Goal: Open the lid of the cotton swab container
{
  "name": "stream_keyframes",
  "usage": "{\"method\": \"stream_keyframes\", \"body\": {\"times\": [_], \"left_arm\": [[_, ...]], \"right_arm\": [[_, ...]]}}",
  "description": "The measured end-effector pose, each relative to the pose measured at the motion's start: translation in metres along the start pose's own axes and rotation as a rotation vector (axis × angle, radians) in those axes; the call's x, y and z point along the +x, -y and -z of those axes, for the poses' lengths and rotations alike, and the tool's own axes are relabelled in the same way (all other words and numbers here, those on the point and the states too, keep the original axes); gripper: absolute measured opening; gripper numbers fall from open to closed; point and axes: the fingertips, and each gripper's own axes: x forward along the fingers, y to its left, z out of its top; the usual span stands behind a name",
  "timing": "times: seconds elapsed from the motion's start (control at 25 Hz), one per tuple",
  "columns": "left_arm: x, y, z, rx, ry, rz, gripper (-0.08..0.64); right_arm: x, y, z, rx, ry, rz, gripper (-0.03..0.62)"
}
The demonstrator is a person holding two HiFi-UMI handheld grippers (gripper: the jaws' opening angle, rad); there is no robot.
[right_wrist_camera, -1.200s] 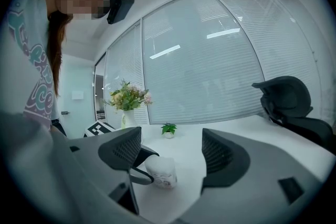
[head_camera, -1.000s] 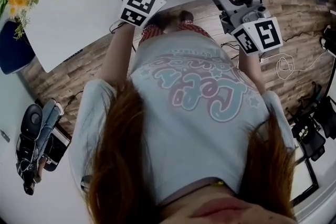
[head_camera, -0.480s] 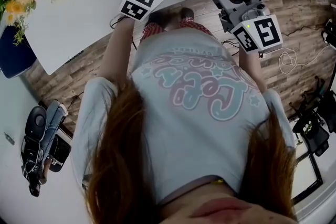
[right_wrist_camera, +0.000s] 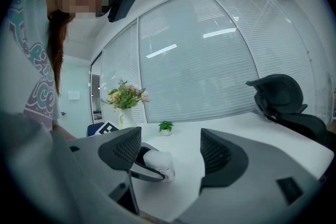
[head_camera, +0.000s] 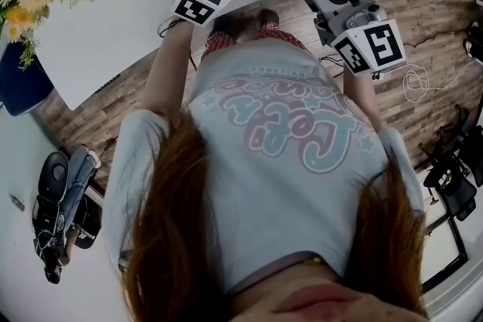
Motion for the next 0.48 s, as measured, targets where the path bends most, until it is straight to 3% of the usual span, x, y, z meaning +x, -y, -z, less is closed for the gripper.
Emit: {"method": "stream_keyframes", "body": {"times": [0.48], "left_arm": [[0.0059,0.0012,0.0048,0.005,-0.032,0.003,0.225]], "right_arm": [[-0.0009,0.0011,-0.0032,-0.002,0.010,-0.002,0.356]]}}
